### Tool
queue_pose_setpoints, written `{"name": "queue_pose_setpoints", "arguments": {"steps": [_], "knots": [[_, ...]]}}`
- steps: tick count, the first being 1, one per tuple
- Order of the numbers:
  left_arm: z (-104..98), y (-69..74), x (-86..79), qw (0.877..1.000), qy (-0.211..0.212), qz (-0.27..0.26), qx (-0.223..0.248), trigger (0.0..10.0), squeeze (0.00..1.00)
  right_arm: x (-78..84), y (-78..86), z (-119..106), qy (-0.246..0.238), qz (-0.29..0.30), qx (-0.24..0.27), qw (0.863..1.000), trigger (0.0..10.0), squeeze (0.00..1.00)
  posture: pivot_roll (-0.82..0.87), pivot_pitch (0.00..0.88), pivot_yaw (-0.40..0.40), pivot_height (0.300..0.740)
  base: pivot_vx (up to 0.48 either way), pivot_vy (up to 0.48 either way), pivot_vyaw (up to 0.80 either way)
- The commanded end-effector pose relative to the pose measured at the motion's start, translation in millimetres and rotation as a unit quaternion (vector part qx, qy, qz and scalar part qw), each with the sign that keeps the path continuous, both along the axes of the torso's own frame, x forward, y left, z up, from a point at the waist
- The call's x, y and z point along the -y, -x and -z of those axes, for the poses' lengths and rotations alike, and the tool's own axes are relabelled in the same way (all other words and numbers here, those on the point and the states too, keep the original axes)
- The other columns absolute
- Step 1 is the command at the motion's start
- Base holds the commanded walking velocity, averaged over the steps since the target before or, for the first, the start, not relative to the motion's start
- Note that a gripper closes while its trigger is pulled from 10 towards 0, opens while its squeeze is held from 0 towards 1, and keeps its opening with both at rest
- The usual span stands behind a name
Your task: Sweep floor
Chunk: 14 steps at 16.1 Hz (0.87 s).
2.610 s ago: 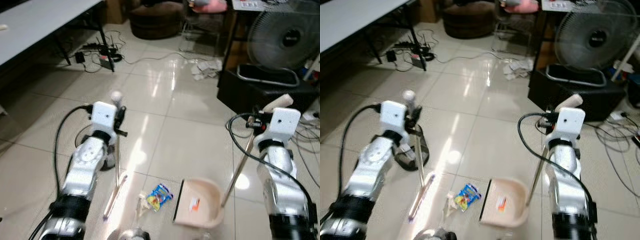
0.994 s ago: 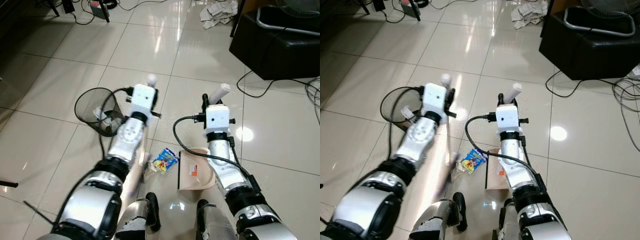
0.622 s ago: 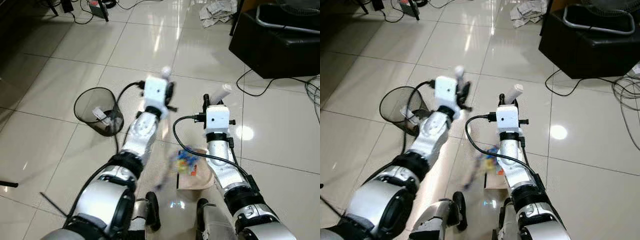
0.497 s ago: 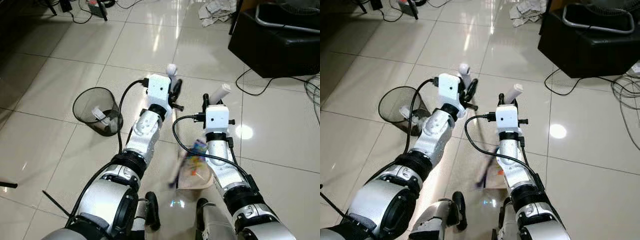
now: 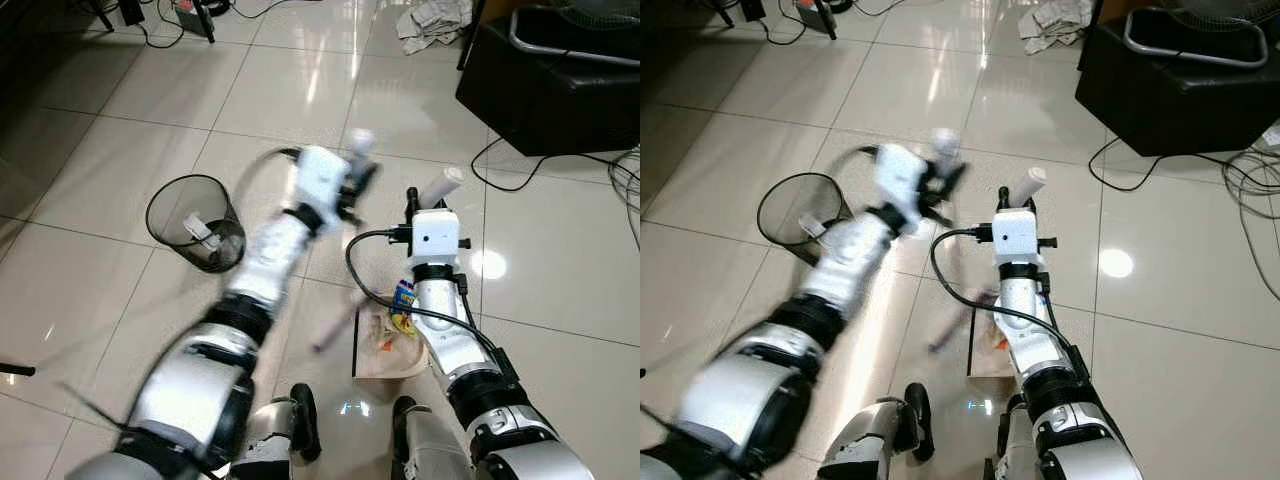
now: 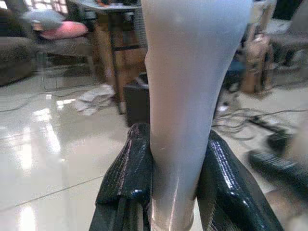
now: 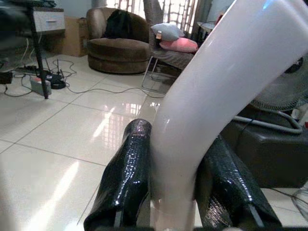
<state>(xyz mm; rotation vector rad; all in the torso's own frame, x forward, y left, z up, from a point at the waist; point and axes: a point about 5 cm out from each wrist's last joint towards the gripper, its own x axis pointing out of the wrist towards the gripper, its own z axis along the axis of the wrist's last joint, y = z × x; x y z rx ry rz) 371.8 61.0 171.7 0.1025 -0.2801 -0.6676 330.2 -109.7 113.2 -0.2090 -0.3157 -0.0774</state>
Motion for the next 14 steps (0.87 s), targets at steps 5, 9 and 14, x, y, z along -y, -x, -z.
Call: {"name": "queue_pose_setpoints", "arguments": {"steps": [5,9,14], "knots": [[6,-0.4,-75.4,0.997,-0.048,-0.056,0.01,10.0,0.0,22.2,10.5,-7,-0.045,0.01,0.018,0.999,10.0,0.0,0.03,0.189,0.135,0.74,0.0,0.0,0.0],[38,19.4,-100.6,0.996,-0.013,-0.085,-0.037,10.0,0.0,45.4,16.0,-30,-0.073,0.02,0.04,0.996,10.0,0.0,0.0,0.127,0.111,0.74,0.0,0.0,0.0],[61,57.8,-156.9,0.977,-0.034,-0.203,-0.053,10.0,0.0,66.7,22.1,-101,-0.084,0.019,0.073,0.994,10.0,0.0,-0.03,0.024,0.087,0.74,0.0,0.0,0.0]]}}
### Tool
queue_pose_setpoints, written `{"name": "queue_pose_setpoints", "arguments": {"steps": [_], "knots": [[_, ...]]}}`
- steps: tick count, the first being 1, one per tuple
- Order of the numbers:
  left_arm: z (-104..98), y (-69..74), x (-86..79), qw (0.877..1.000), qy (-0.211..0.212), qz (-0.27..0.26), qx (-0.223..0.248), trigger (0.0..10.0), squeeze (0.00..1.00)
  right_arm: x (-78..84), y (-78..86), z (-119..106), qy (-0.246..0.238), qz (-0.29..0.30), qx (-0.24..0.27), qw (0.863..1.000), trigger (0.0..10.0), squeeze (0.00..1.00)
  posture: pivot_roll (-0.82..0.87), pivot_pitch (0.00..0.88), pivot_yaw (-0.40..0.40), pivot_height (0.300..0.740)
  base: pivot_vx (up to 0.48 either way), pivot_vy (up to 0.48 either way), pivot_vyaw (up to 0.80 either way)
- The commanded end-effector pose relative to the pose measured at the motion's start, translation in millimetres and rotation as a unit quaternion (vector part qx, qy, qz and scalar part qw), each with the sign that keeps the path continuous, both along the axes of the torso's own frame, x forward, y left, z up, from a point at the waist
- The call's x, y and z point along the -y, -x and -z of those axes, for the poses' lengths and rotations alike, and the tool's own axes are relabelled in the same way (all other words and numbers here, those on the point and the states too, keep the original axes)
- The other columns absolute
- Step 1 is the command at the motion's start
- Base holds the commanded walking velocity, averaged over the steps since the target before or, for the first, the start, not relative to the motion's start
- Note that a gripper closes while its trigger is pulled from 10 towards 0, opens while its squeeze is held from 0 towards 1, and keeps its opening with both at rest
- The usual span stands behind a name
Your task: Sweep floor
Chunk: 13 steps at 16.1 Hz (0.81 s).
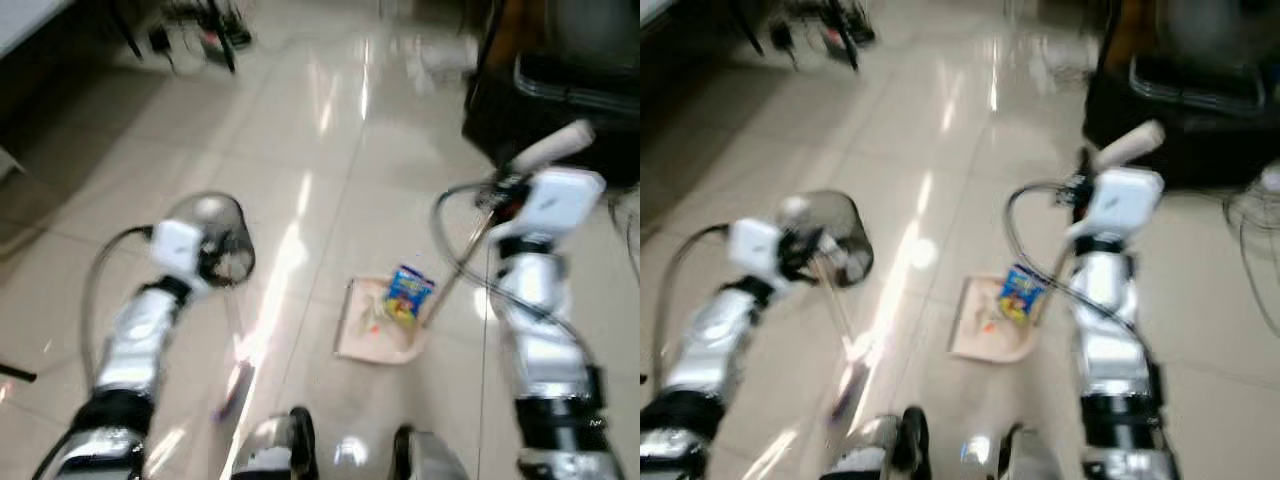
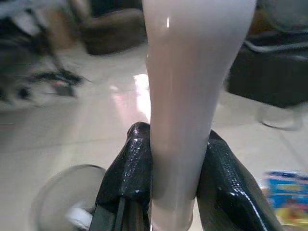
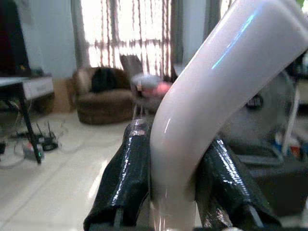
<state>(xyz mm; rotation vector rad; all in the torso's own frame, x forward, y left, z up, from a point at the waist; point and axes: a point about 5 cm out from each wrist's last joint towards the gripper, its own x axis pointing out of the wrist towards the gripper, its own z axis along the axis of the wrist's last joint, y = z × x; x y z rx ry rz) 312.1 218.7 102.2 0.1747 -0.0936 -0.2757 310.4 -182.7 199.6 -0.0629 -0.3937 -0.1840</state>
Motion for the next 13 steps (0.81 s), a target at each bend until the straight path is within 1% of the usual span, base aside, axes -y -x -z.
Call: {"name": "queue_pose_setpoints", "arguments": {"steps": [1,2,3,4,5,6,7,9,12,13], "knots": [[-9,1.2,-2.4,1.0,-0.003,-0.01,0.018,10.0,0.0,-5.5,-1.2,-33,-0.005,-0.029,0.033,0.999,10.0,0.0,-0.03,0.015,0.08,0.74,0.0,0.0,0.0],[-9,2.3,-3.4,1.0,-0.003,-0.015,0.019,10.0,0.0,-5.1,-2.5,-40,-0.008,-0.033,0.036,0.999,10.0,0.0,-0.03,0.013,0.078,0.74,0.0,0.0,0.0],[-11,4.0,-3.4,0.999,0.004,-0.027,0.021,10.0,0.0,-4.7,-4.9,-53,-0.009,-0.042,0.043,0.998,10.0,0.0,-0.03,0.0,0.068,0.74,0.0,0.0,0.0],[-15,7.8,-0.7,0.998,0.019,-0.042,0.035,10.0,0.0,-4.1,-7.2,-72,-0.016,-0.055,0.051,0.997,10.0,0.0,-0.03,0.0,0.061,0.74,0.0,0.0,0.0],[-19,10.2,3.3,0.998,0.025,-0.047,0.043,10.0,0.0,-2.9,-8.7,-86,-0.031,-0.064,0.058,0.996,10.0,0.0,-0.02,0.0,0.051,0.74,0.0,0.0,0.44],[-22,10.6,7.1,0.997,0.028,-0.051,0.047,10.0,0.0,-3.2,-11.3,-96,-0.036,-0.071,0.064,0.995,10.0,0.0,-0.02,0.0,0.046,0.74,0.0,0.0,0.8],[-24,10.2,9.9,0.997,0.029,-0.052,0.048,10.0,0.0,-3.5,-13.9,-101,-0.036,-0.074,0.065,0.994,10.0,0.0,-0.02,0.0,0.045,0.74,0.0,0.0,0.8],[-26,9.6,13.2,0.997,0.03,-0.053,0.047,10.0,0.0,-2.3,-17.7,-109,-0.052,-0.076,0.076,0.993,10.0,0.0,-0.02,0.0,0.053,0.74,0.259,0.0,0.8],[-25,10.7,15.8,0.998,0.024,-0.054,0.039,10.0,0.0,1.6,-19.2,-114,-0.067,-0.071,0.076,0.992,10.0,0.0,-0.01,0.0,0.056,0.74,0.276,0.0,0.8],[-26,10.9,17.3,0.998,0.021,-0.053,0.035,10.0,0.0,5.0,-18.7,-114,-0.078,-0.067,0.076,0.992,10.0,0.0,-0.01,0.0,0.059,0.74,0.281,0.0,0.54]]}}
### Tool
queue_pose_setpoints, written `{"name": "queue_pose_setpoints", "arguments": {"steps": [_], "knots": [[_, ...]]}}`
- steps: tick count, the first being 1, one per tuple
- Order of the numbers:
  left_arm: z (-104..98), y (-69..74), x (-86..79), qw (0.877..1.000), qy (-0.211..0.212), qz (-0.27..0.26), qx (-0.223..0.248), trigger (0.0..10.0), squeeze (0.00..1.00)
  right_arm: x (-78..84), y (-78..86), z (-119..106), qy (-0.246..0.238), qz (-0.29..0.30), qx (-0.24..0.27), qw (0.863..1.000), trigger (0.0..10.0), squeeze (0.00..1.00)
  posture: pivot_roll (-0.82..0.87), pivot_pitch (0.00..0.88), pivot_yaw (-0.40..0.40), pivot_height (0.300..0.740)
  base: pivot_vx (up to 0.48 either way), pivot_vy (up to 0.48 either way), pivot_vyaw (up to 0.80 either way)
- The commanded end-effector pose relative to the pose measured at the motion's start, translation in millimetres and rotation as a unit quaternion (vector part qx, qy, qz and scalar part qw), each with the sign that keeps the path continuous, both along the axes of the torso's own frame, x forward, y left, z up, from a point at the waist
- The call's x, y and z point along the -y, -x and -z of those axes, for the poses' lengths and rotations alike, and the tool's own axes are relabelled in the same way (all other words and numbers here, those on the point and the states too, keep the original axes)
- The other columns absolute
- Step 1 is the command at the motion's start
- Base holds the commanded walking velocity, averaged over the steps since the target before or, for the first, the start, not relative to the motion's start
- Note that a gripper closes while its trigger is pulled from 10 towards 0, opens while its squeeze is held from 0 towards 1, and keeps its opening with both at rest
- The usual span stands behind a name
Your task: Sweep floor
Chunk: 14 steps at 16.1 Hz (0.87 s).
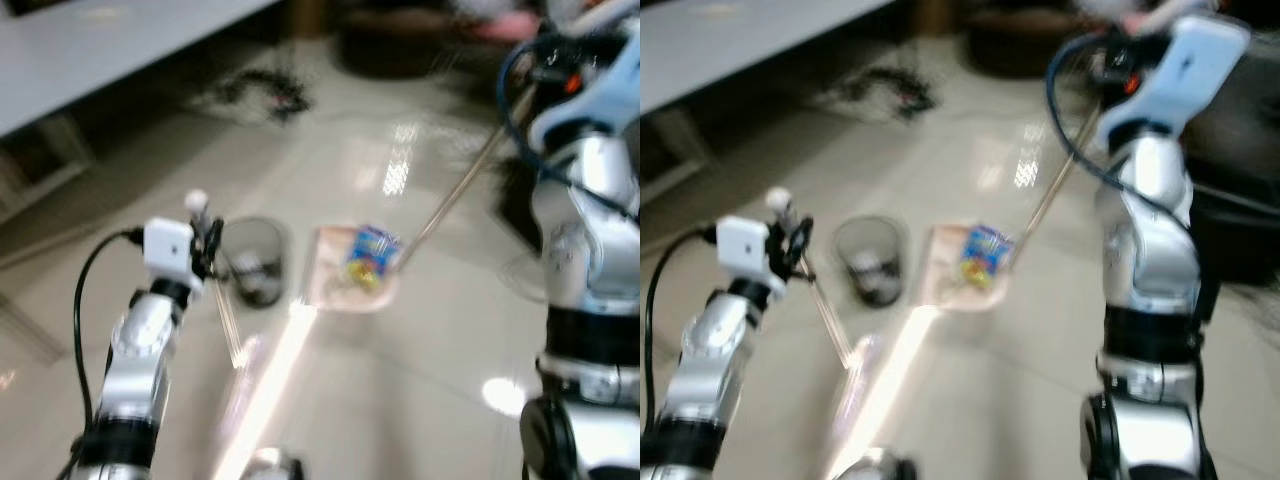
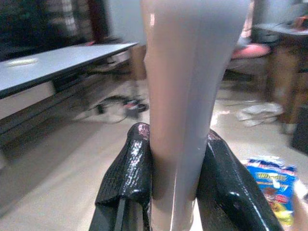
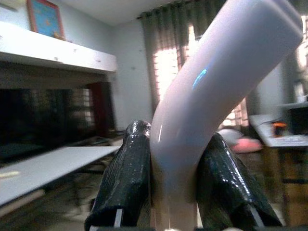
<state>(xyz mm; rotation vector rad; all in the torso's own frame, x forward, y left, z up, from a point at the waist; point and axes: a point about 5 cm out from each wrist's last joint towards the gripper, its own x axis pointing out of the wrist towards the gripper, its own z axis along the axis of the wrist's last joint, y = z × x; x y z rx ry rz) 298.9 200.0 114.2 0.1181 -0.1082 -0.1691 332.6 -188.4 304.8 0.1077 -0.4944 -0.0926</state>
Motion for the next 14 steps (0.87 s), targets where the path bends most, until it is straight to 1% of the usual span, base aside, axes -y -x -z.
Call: {"name": "queue_pose_setpoints", "arguments": {"steps": [1,5,10,14], "knots": [[-14.2,-2.3,-0.7,1.0,-0.014,-0.001,0.025,10.0,0.0,2.4,3.9,-8.9,-0.024,-0.001,0.021,1.0,10.0,0.0,-0.01,0.0,0.061,0.74,0.277,0.0,0.0],[-13.4,-1.6,-2.9,1.0,-0.02,-0.003,0.015,10.0,0.0,8.3,3.7,-8.6,-0.047,0.005,0.025,0.999,10.0,0.0,0.0,0.0,0.066,0.74,0.285,0.0,0.0],[-10.3,-0.6,-0.7,1.0,-0.013,-0.012,0.007,10.0,0.0,6.6,3.2,-12.1,-0.048,-0.005,0.043,0.998,10.0,0.0,0.0,0.0,0.061,0.74,0.292,0.0,0.0],[-5.5,2.4,2.2,1.0,-0.011,-0.012,0.0,10.0,0.0,6.9,3.5,-9.7,-0.043,-0.005,0.039,0.998,10.0,0.0,-0.01,0.0,0.053,0.74,0.308,0.0,0.0]]}}
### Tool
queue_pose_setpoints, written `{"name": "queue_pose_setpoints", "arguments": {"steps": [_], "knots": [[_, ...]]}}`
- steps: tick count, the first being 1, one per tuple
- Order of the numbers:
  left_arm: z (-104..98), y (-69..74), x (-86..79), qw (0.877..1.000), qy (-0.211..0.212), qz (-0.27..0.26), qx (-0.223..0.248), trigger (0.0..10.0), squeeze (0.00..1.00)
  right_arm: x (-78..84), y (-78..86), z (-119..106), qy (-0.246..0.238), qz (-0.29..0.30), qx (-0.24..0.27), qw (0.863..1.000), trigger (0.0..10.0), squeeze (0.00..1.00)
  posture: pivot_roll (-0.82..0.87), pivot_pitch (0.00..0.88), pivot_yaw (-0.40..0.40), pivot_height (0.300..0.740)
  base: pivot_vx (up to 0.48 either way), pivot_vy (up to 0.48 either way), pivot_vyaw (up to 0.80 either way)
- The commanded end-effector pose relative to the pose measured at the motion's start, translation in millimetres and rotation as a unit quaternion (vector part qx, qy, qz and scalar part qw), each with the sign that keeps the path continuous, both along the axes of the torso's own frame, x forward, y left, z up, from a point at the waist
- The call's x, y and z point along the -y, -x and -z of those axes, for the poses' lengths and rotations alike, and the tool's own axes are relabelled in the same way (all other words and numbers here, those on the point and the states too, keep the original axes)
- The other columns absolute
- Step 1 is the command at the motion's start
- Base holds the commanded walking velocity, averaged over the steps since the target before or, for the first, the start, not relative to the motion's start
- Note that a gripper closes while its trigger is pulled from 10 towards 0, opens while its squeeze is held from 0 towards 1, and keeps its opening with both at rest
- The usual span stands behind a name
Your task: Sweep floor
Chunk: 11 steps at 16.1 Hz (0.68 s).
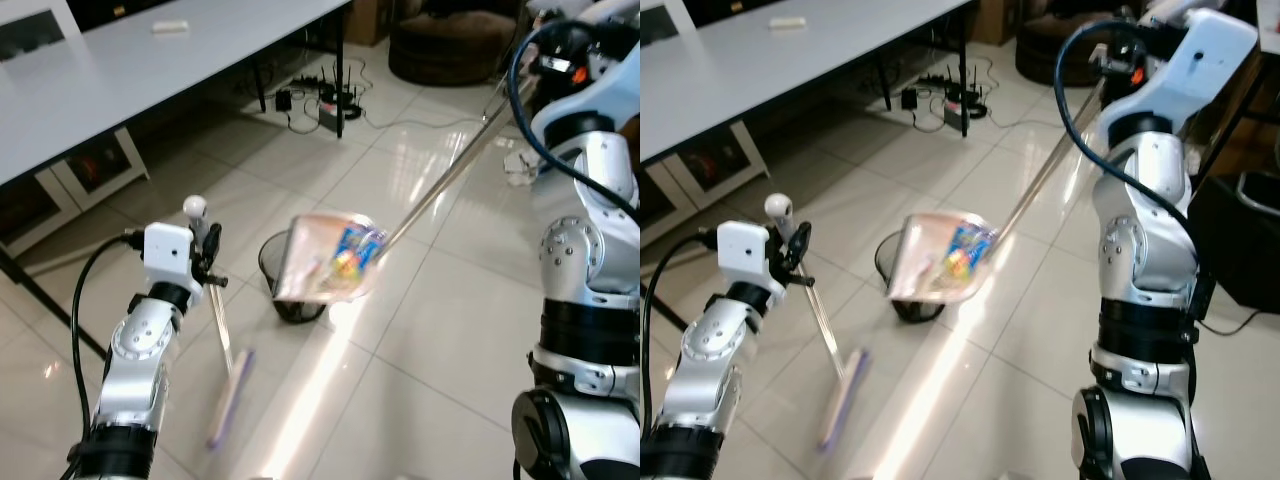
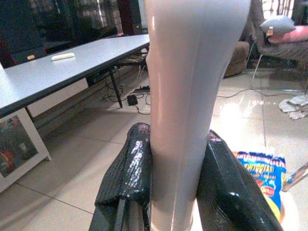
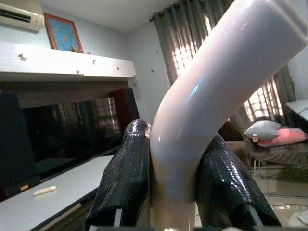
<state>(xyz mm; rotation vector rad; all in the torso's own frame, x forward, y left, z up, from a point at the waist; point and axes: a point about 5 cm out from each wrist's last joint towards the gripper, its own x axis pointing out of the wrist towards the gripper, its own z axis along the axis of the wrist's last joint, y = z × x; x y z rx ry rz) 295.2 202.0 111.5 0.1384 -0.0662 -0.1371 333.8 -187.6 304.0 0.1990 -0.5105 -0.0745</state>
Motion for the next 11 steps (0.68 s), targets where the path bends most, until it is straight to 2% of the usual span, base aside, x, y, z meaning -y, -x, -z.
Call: {"name": "queue_pose_setpoints", "arguments": {"steps": [1,6,11], "knots": [[-7.2,-1.1,4.5,1.0,0.001,0.004,0.018,10.0,0.0,7.7,5.3,-8.4,-0.003,0.016,0.026,1.0,10.0,0.0,-0.01,0.0,0.051,0.74,0.319,0.0,0.0],[-4.1,2.7,5.3,1.0,0.01,-0.008,0.016,10.0,0.0,2.4,5.4,-3.2,0.008,0.002,0.022,1.0,10.0,0.0,-0.02,0.0,0.032,0.74,0.328,0.0,0.0],[-5.9,-0.3,8.5,1.0,0.006,0.001,0.017,10.0,0.0,6.6,5.7,-0.6,0.007,0.013,0.021,1.0,10.0,0.0,-0.02,0.0,0.053,0.74,0.398,0.0,0.0]]}}
